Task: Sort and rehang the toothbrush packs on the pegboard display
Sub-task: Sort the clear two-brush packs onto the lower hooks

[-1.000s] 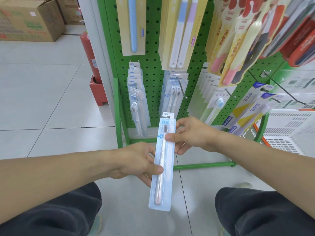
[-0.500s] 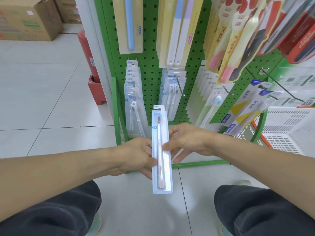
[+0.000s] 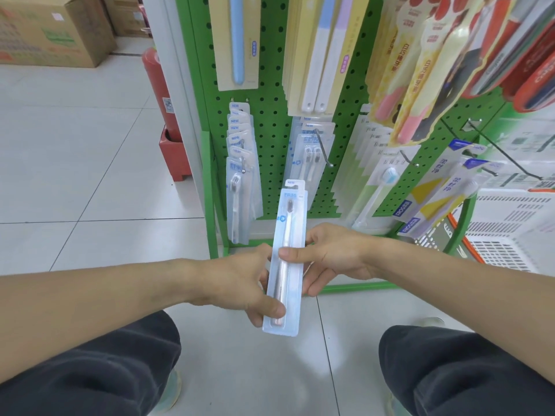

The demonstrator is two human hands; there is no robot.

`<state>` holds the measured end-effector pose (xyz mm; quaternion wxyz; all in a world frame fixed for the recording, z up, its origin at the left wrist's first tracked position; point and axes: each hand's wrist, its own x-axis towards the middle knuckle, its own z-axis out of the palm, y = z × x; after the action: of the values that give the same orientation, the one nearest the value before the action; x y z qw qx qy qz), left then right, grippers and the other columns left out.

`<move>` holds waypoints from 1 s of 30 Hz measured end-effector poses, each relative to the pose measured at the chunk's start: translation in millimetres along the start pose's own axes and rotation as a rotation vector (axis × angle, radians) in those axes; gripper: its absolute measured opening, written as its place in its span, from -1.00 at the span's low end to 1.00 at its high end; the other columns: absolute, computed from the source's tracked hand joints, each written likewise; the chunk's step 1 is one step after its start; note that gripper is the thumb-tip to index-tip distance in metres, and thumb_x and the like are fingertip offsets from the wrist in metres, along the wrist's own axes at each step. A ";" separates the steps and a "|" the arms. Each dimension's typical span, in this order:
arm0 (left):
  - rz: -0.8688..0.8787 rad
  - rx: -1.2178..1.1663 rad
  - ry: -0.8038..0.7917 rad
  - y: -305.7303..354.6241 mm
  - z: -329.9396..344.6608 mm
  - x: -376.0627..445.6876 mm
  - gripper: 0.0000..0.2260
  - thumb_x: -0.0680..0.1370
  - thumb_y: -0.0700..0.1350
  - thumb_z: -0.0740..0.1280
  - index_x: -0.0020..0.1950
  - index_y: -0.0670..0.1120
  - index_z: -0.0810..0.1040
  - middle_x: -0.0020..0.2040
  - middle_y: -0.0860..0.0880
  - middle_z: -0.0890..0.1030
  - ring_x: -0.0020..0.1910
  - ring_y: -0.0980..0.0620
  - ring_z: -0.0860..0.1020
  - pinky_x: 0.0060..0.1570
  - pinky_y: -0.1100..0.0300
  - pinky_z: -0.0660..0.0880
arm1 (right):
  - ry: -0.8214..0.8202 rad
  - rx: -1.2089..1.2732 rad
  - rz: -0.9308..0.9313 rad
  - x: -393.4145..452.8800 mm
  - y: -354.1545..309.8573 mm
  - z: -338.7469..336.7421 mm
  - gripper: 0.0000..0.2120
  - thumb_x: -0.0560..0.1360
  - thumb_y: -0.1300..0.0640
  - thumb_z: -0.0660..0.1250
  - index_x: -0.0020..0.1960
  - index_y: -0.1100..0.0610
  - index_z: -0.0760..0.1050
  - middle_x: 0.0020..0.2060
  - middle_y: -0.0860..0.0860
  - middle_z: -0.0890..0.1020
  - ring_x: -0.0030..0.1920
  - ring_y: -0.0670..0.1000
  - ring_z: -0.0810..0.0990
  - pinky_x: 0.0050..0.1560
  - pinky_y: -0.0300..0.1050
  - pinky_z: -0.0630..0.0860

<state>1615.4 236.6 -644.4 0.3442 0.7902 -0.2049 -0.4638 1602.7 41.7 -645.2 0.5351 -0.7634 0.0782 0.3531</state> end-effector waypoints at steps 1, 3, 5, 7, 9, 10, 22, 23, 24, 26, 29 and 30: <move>-0.002 0.037 0.029 0.0 1.9 -0.2 -0.42 0.52 -0.10 0.51 0.38 -0.01 0.21 0.10 -0.03 0.57 -0.15 -0.01 0.72 0.04 0.02 0.66 | 0.045 0.004 -0.014 0.9 -0.1 0.3 -0.78 0.58 0.00 0.42 0.07 0.16 0.62 -0.19 0.10 0.75 -0.23 0.07 0.74 -0.21 -0.11 0.69; 0.024 0.078 0.087 -0.5 4.9 -0.1 -0.35 0.51 0.03 0.50 0.43 0.05 0.15 0.10 0.02 0.53 -0.18 -0.01 0.72 0.05 0.01 0.65 | 0.113 0.022 -0.037 1.6 -0.5 1.9 -0.77 0.58 0.06 0.44 0.10 0.21 0.58 -0.21 0.14 0.75 -0.30 0.04 0.72 -0.32 -0.15 0.65; 0.063 0.105 0.091 -0.9 5.7 0.0 -0.32 0.49 0.09 0.50 0.46 0.07 0.17 0.13 0.06 0.50 -0.16 -0.02 0.72 0.02 0.01 0.66 | 0.117 0.015 -0.052 1.4 -0.6 5.1 -0.79 0.59 0.12 0.43 0.09 0.27 0.56 -0.21 0.19 0.73 -0.32 0.05 0.70 -0.35 -0.17 0.62; 0.081 0.177 0.060 -1.9 5.8 -0.9 -0.30 0.49 0.16 0.48 0.50 0.10 0.17 0.17 0.10 0.50 -0.11 0.02 0.71 -0.02 0.12 0.65 | 0.096 0.015 -0.049 1.5 1.7 8.0 -0.79 0.60 0.16 0.42 0.11 0.31 0.53 -0.19 0.23 0.73 -0.31 0.07 0.69 -0.32 -0.16 0.62; 0.087 0.250 0.037 -3.8 6.8 -1.4 -0.21 0.48 0.26 0.44 0.56 0.17 0.07 0.24 0.14 0.49 -0.09 0.16 0.63 -0.04 0.31 0.57 | 0.080 0.056 -0.036 2.1 3.6 8.9 -0.75 0.59 0.20 0.41 0.16 0.34 0.51 -0.12 0.26 0.73 -0.29 0.08 0.70 -0.27 -0.15 0.63; 0.086 0.251 0.026 -4.7 7.6 -1.2 -0.17 0.47 0.29 0.44 0.57 0.22 0.01 0.27 0.13 0.49 -0.09 0.22 0.60 -0.04 0.35 0.53 | 0.071 0.085 -0.028 2.1 4.3 8.6 -0.74 0.59 0.21 0.41 0.18 0.35 0.50 -0.08 0.28 0.72 -0.27 0.08 0.70 -0.24 -0.15 0.64; 0.077 -0.273 -0.077 -4.2 2.8 1.0 -0.50 0.68 -0.28 0.19 0.51 0.16 0.17 0.28 -0.23 0.55 0.13 -0.07 0.69 0.04 0.00 0.66 | 0.065 0.198 -0.030 3.1 1.3 -3.4 -0.78 0.45 0.05 0.53 0.03 0.12 0.61 -0.05 0.05 0.76 -0.05 0.03 0.73 0.05 -0.04 0.65; 0.087 -0.306 -0.087 -4.0 1.0 -0.2 -0.54 0.68 -0.27 0.20 0.49 0.14 0.23 0.25 -0.25 0.58 0.11 -0.10 0.69 0.00 -0.01 0.67 | 0.095 0.192 -0.040 3.6 1.8 -4.6 -0.78 0.46 0.09 0.54 0.04 0.13 0.62 -0.05 0.07 0.76 -0.09 0.03 0.73 -0.03 -0.08 0.64; 0.092 -0.336 -0.080 -4.3 -0.9 -0.7 -0.58 0.68 -0.27 0.22 0.46 0.09 0.29 0.21 -0.27 0.61 0.08 -0.14 0.70 -0.03 -0.01 0.68 | 0.136 0.191 -0.047 4.5 2.2 -5.6 -0.74 0.45 0.11 0.55 0.08 0.17 0.62 -0.03 0.11 0.76 -0.13 0.02 0.73 -0.10 -0.12 0.64; 0.099 -0.379 -0.035 -5.1 -2.9 0.2 -0.66 0.66 -0.28 0.26 0.40 -0.02 0.39 0.14 -0.30 0.65 0.04 -0.20 0.71 -0.06 -0.05 0.68 | 0.218 0.217 -0.071 6.4 1.7 -6.9 -0.64 0.43 0.16 0.58 0.15 0.25 0.60 0.02 0.18 0.74 -0.20 0.02 0.71 -0.22 -0.16 0.63; 0.106 -0.407 0.024 -4.6 -4.0 1.5 -0.66 0.61 -0.33 0.34 0.34 -0.06 0.44 0.07 -0.28 0.69 -0.01 -0.23 0.71 -0.07 -0.11 0.68 | 0.238 0.208 -0.130 7.2 0.3 -6.2 -0.57 0.35 0.26 0.62 0.17 0.25 0.58 0.04 0.18 0.73 -0.16 0.02 0.72 -0.23 -0.17 0.61; 0.118 -0.392 0.031 -4.3 -3.6 1.5 -0.65 0.58 -0.33 0.38 0.30 -0.04 0.46 0.07 -0.27 0.68 -0.01 -0.21 0.72 -0.07 -0.11 0.68 | 0.219 0.189 -0.151 6.9 -0.2 -4.8 -0.55 0.33 0.29 0.63 0.16 0.22 0.57 0.01 0.14 0.74 -0.14 0.01 0.72 -0.23 -0.17 0.61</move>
<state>1619.3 239.9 -647.2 0.5211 0.7016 -0.1514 -0.4618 1610.0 39.3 -648.6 0.6177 -0.7475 0.1114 0.2176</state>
